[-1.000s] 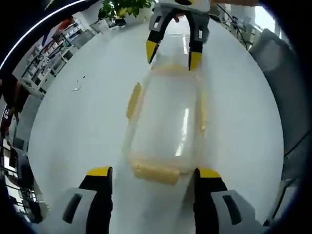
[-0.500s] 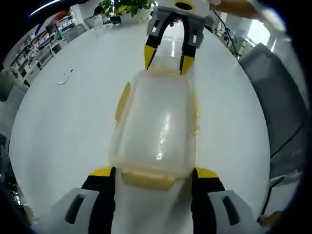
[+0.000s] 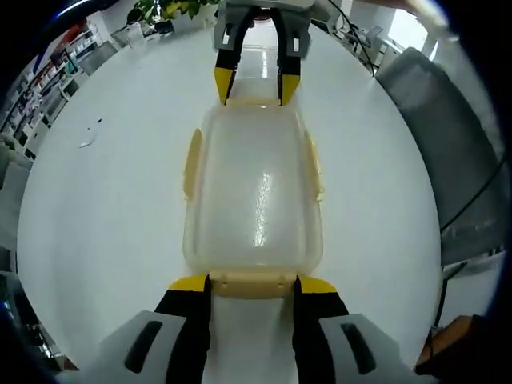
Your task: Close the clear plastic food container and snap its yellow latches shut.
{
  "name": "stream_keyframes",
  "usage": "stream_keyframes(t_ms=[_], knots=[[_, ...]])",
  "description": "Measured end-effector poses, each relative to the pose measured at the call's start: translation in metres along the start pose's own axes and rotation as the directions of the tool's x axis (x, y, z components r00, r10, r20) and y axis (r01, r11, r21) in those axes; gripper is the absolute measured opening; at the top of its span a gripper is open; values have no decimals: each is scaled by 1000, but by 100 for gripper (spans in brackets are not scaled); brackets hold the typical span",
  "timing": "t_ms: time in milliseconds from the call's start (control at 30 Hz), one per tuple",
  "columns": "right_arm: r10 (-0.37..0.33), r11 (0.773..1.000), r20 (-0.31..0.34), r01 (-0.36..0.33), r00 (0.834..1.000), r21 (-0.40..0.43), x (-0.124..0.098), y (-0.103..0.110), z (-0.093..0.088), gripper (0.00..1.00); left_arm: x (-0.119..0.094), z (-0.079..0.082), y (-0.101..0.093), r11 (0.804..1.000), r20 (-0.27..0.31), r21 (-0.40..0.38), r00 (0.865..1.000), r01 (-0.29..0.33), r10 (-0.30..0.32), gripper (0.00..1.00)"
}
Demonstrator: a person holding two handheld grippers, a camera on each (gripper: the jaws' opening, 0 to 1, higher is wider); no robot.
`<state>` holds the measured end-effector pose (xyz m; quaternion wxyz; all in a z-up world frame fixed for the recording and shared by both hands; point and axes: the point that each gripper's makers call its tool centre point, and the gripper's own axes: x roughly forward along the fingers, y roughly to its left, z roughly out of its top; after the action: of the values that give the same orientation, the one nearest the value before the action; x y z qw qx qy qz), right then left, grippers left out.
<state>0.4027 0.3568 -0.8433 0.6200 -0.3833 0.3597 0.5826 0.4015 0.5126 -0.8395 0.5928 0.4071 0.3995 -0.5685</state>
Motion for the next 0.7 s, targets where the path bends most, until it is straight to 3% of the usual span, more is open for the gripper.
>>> stream_keyframes(t_ms=[233,500,700], knots=[[42,999,-22,-42,999,14,2,2,2,38,0,-1,0,1000,-6,-5,1000,1,-1,34],[73,996,-96,-78,993,-50,4,-1,4,39,-1,-4,1,1000,-19,-7,1000,4,-4,34],[76,996,-118,-81,990,-40,4,1,2,38,-2,-7,1,1000,25,-16,1000,2,-2,34]])
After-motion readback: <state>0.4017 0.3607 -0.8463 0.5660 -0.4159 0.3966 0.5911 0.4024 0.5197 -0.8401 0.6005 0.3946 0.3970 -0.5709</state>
